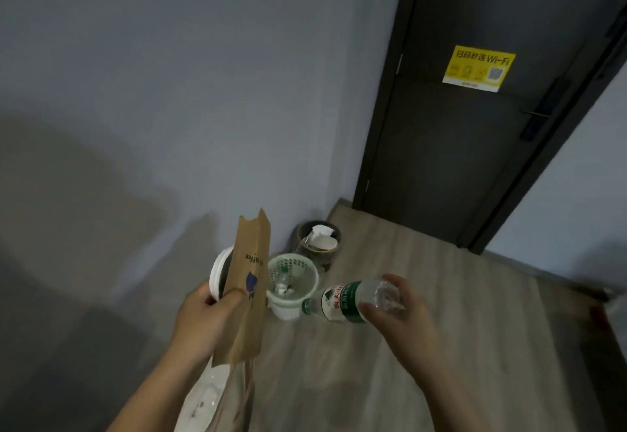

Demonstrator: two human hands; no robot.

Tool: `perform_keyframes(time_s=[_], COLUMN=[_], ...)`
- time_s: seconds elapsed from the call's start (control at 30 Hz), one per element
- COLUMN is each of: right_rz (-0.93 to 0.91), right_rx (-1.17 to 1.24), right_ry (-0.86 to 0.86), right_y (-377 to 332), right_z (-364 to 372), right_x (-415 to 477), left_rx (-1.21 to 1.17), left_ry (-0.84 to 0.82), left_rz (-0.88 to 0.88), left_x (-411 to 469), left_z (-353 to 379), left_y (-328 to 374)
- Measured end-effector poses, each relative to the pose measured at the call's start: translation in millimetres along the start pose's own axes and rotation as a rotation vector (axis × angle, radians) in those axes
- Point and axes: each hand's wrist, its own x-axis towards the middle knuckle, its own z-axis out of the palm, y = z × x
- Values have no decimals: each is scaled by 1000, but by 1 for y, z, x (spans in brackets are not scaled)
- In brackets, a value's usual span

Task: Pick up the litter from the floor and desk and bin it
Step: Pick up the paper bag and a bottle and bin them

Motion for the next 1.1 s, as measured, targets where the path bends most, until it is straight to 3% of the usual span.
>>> perform_keyframes(time_s=[0.27,0.63,0.9,1.1], right_rz=[38,108,120,147], right_rx=[-99,-266,-361,-371], right_ry=[-98,-150,-248,-392], right_y=[0,13,14,28], right_z=[14,87,148,177], right_x=[132,317,421,474], left_rx=[65,37,36,178], left_ry=[2,7,2,29], left_rz=[16,-116,-236,-221], left_x=[102,289,393,443], left_z=[50,90,112,126], left_y=[17,13,25,34])
